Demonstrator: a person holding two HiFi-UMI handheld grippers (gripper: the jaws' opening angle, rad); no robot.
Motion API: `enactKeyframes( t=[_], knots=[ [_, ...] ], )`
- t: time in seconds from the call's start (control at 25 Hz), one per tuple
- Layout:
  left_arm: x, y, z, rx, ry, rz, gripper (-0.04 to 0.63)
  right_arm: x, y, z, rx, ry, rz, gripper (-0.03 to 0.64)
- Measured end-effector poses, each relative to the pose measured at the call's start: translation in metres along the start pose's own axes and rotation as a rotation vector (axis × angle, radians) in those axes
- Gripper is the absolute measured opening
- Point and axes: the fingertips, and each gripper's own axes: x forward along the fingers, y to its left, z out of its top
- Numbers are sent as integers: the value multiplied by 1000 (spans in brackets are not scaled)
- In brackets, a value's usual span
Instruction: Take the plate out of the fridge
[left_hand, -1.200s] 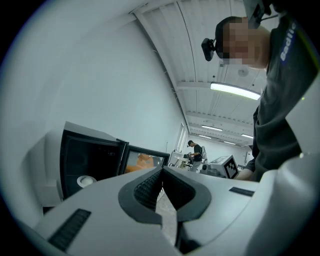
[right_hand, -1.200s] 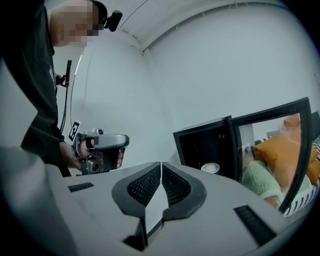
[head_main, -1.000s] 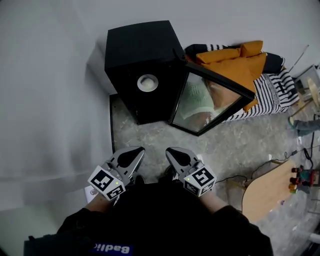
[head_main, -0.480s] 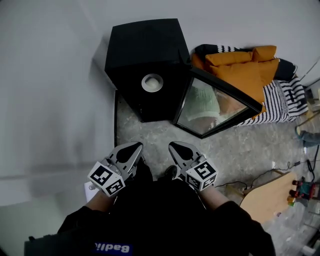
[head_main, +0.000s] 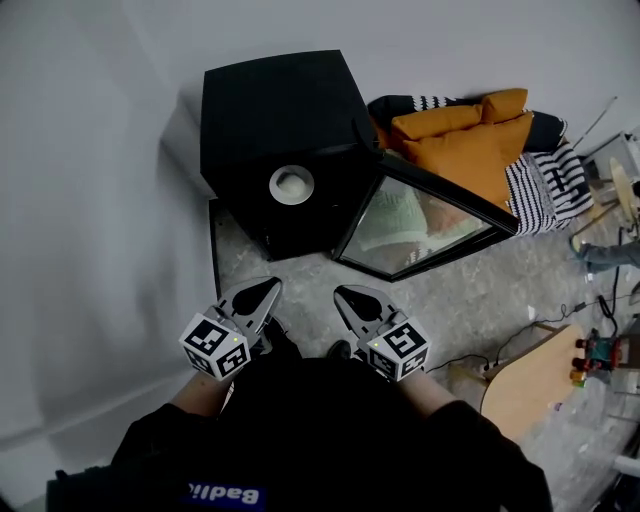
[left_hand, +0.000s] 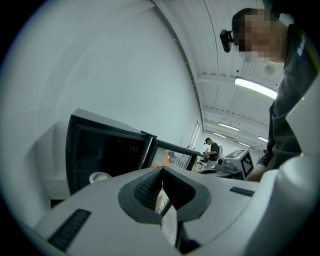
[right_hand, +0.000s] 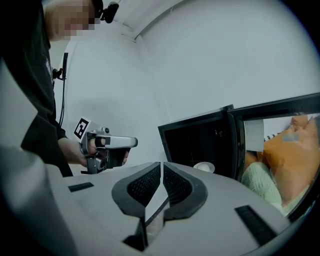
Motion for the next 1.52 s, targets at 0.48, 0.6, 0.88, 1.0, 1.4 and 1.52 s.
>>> enactKeyframes(
  t=[0.48, 0.6, 0.88, 1.0, 1.4, 1.52],
  knots=[
    [15, 76, 2, -27, 54, -61, 8, 59, -5, 20, -26, -4, -107, 11],
    [24, 85, 1, -51, 55, -33, 8, 61, -9, 23, -30, 4, -88, 11],
    [63, 107, -18, -123, 71, 65, 9, 53, -35, 12, -29, 54, -24, 11],
    [83, 121, -31, -153, 80, 105, 11, 49, -50, 3, -24, 79, -12, 11],
    [146, 192, -64, -292, 51, 219, 100, 37, -72, -44, 36, 171, 5, 11],
    [165, 211, -77, -298, 55, 251, 123, 34, -74, -59, 47, 197, 9, 11]
  ],
)
